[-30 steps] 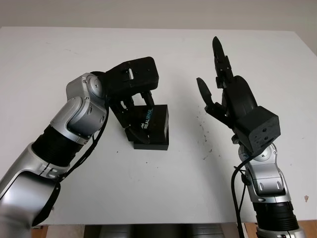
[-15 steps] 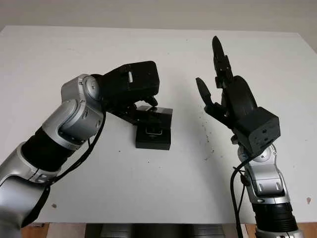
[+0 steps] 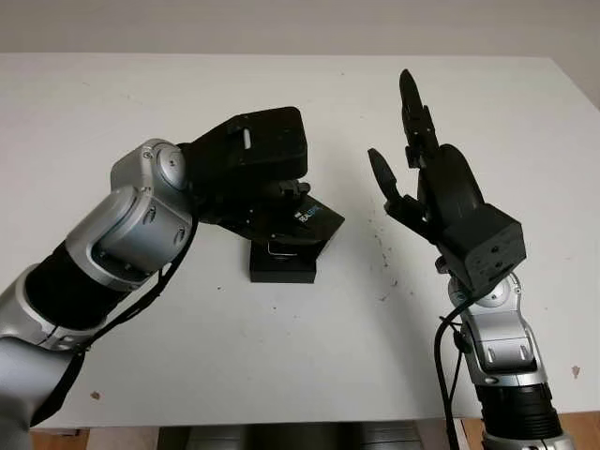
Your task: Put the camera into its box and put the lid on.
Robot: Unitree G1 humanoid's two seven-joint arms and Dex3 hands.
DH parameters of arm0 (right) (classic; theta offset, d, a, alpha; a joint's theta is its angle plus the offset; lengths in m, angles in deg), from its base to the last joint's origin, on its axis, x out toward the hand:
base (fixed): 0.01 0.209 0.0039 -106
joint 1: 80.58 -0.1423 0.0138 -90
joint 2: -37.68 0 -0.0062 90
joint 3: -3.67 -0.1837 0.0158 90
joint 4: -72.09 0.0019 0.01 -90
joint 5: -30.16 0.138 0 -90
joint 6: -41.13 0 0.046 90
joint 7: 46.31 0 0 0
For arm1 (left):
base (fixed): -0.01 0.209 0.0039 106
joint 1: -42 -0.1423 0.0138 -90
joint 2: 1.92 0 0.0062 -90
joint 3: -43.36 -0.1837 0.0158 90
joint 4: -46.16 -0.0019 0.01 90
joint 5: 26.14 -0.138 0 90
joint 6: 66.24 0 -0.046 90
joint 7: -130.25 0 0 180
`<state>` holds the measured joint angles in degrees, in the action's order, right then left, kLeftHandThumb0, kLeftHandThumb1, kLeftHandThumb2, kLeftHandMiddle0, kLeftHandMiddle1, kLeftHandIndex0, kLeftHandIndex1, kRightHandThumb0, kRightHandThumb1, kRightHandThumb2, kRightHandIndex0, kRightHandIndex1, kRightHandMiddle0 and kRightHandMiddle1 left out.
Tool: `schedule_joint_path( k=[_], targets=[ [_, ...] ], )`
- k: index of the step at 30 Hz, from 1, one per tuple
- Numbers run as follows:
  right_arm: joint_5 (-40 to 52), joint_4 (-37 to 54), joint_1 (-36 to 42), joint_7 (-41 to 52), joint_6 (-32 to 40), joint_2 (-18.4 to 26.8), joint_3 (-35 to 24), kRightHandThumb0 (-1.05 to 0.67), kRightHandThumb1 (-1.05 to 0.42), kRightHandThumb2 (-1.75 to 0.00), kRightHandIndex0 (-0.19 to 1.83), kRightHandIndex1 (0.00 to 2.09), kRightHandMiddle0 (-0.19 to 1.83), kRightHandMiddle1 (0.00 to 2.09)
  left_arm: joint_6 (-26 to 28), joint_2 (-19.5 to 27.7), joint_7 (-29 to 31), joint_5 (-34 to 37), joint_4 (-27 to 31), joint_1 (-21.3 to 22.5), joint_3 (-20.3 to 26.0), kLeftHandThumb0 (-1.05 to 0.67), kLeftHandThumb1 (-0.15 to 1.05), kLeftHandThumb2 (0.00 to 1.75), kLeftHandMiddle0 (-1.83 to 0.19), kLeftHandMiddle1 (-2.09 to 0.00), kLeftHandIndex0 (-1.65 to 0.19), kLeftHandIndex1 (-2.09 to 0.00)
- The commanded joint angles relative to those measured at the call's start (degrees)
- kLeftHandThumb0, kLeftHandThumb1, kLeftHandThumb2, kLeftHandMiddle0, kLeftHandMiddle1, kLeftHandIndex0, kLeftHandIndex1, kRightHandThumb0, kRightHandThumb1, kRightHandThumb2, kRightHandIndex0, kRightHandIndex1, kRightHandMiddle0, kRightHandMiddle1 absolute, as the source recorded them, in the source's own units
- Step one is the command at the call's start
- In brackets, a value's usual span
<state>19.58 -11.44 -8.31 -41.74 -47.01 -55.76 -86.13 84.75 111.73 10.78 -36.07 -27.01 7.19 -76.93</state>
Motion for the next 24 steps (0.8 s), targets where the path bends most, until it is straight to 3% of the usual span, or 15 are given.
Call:
schedule_joint_path(
  k=[1,3,7,11,12,15,17,20,21,24],
  targets=[
    [-0.49,-0.18,0.00,-0.29,-0.73,0.46,0.10,-0.72,-1.05,-0.55,-0.10,0.07,-0.11,0.06,-1.32,1.63,1.25,1.25,2.43,1.14,0.31,-0.55,1.05,0.38,0.04,-0.23,0.04,-0.17],
    [-0.88,-0.20,-0.05,-0.34,-0.64,0.53,0.20,-0.72,-1.05,-0.55,-0.10,0.07,-0.11,0.06,-1.78,3.19,2.15,3.01,3.46,0.96,1.24,-0.56,1.05,0.40,0.13,-0.30,0.14,-0.25],
    [-1.17,-0.13,-0.10,-0.13,0.03,0.59,0.16,-0.73,-1.05,-0.56,-0.09,0.07,-0.10,0.06,-1.08,6.95,3.42,4.78,5.87,1.24,0.93,-0.56,1.05,0.42,0.19,-0.04,0.19,-0.02],
    [-1.48,-0.21,-0.10,0.24,-0.10,1.06,0.21,-0.72,-1.05,-0.56,-0.09,0.07,-0.10,0.06,-0.89,10.35,4.71,5.29,7.75,1.85,0.08,-0.56,1.05,0.39,0.18,-0.01,0.19,0.00],
    [-1.72,-0.04,-0.08,0.20,0.17,1.12,0.26,-0.72,-1.05,-0.56,-0.09,0.07,-0.10,0.06,-3.74,11.34,4.92,5.13,8.16,1.22,0.49,-0.56,1.05,0.39,0.19,0.00,0.19,0.00],
    [-1.86,-0.05,-0.02,0.11,0.03,1.06,0.23,-0.72,-1.05,-0.57,-0.08,0.07,-0.10,0.06,-24.90,17.33,4.45,0.37,8.86,-2.63,1.42,-0.57,1.05,0.42,0.19,0.00,0.19,0.00],
    [-1.95,-0.29,-0.02,0.15,-0.47,1.21,0.24,-0.72,-1.05,-0.57,-0.08,0.07,-0.09,0.06,-36.26,20.20,4.59,-3.32,7.88,-3.88,1.34,-0.57,1.05,0.43,0.18,-0.02,0.17,-0.01],
    [-1.87,-0.22,0.05,0.34,-0.28,1.25,0.26,-0.72,-1.05,-0.57,-0.07,0.07,-0.09,0.06,-60.27,26.69,-3.11,-20.93,7.19,-6.87,-0.79,-0.66,1.05,0.49,0.09,-0.06,0.10,-0.05],
    [-2.03,-0.19,0.09,0.35,-0.21,1.34,0.30,-0.73,-1.05,-0.57,-0.07,0.07,-0.08,0.06,-66.12,27.99,-6.77,-27.60,7.04,-7.70,-1.28,-0.67,1.05,0.52,0.10,-0.06,0.11,-0.05],
    [-2.54,-0.11,0.29,0.28,-0.27,1.66,0.36,-0.73,-1.05,-0.57,-0.06,0.08,-0.07,0.07,-75.48,28.34,-12.03,-40.02,6.21,-9.31,-0.82,-0.67,1.05,0.58,0.04,-0.07,0.05,-0.08]
  ],
)
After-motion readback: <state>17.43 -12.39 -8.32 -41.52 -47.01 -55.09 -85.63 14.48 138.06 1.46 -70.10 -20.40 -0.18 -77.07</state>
